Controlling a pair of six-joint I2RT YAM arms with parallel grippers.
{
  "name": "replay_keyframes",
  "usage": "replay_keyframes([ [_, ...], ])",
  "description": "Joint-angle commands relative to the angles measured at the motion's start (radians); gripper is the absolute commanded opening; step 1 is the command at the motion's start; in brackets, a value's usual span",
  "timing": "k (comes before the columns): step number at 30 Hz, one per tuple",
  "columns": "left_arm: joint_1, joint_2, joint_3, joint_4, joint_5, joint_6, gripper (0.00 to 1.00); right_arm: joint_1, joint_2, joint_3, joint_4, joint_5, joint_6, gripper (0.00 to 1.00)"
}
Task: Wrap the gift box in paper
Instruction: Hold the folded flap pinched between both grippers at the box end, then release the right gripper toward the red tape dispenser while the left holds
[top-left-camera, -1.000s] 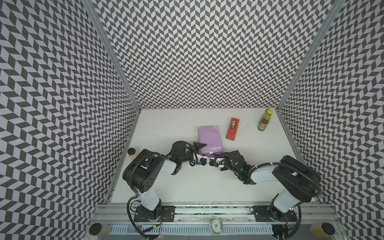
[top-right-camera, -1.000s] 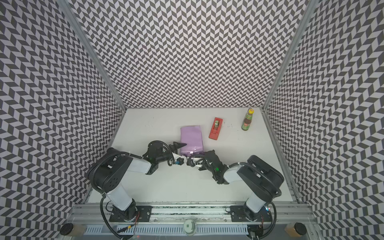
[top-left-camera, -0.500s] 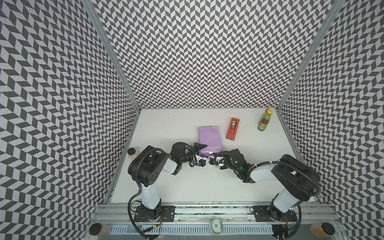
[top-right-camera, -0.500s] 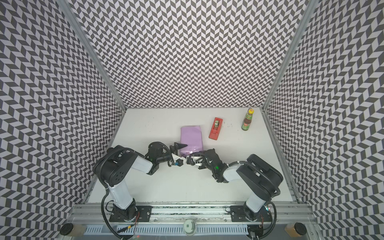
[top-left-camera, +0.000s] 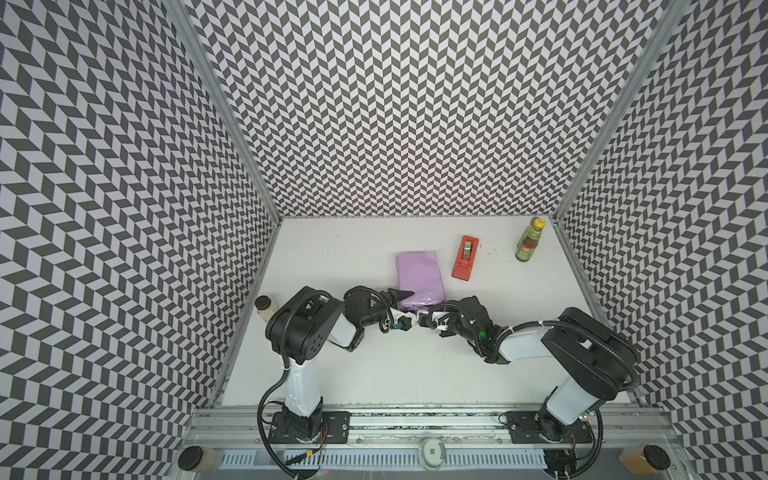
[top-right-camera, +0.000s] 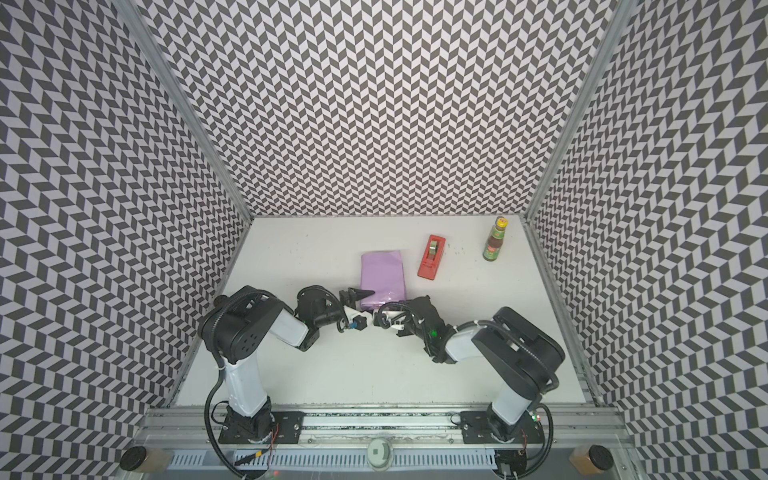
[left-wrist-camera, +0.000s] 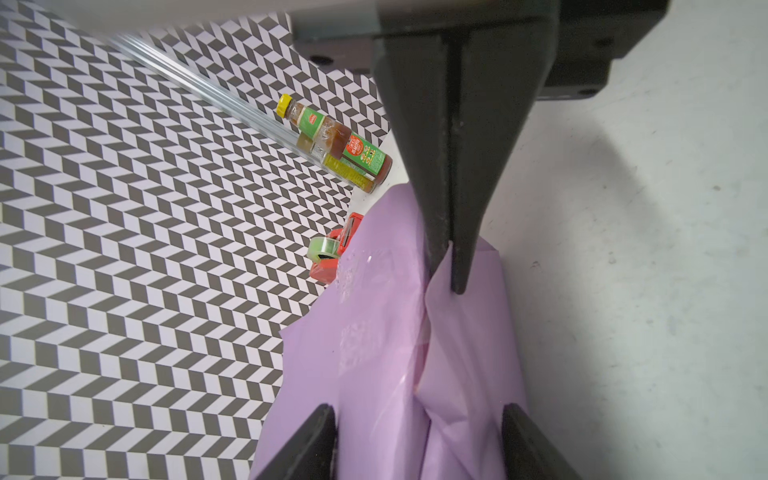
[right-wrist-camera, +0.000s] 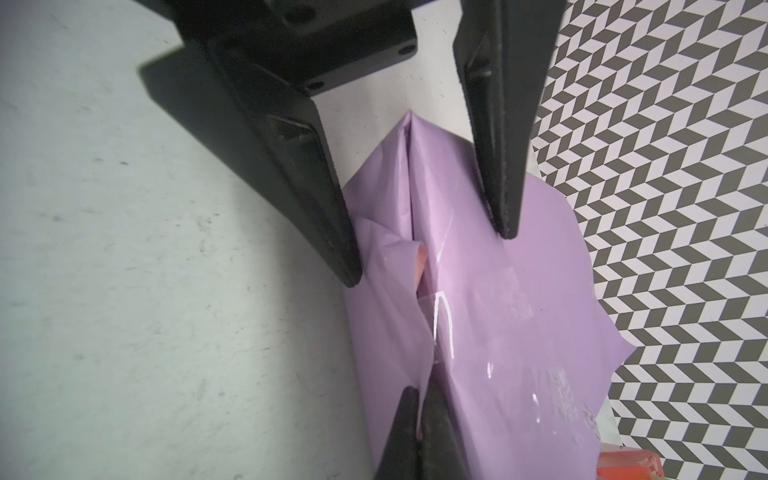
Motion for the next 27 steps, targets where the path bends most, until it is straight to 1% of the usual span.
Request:
replay_keyframes([
  [1, -0.012, 0.01, 0.039, -0.027, -0.024, -0.012, 0.59, 0.009, -0.001, 0.02, 0.055, -0.025, -0.011, 0.04],
  [4, -0.014, 0.013, 0.049, -0.053, -0.026, -0.001, 0.57, 0.009, -0.01, 0.013, 0.063, -0.017, -0.011, 0.1],
  [8, -0.013, 0.025, 0.046, -0.039, -0.026, 0.01, 0.53, 0.009, -0.026, -0.001, 0.075, -0.01, -0.004, 0.18],
  [14, -0.014, 0.036, 0.044, -0.004, -0.033, -0.012, 0.52, 0.006, -0.065, -0.031, 0.091, -0.005, 0.021, 0.31],
  [16, -0.015, 0.034, 0.046, -0.014, -0.031, -0.013, 0.49, -0.005, -0.09, -0.047, 0.104, -0.019, 0.048, 0.34],
  [20, -0.015, 0.034, 0.047, -0.017, -0.025, -0.017, 0.48, -0.051, -0.179, -0.078, 0.123, -0.106, 0.162, 0.38],
  [22, -0.015, 0.034, 0.046, -0.016, -0.022, -0.022, 0.48, -0.061, -0.212, -0.083, 0.115, -0.125, 0.198, 0.4],
  [27, -0.013, 0.043, 0.046, -0.007, -0.011, -0.047, 0.47, -0.092, -0.223, -0.087, 0.108, -0.136, 0.187, 0.48],
])
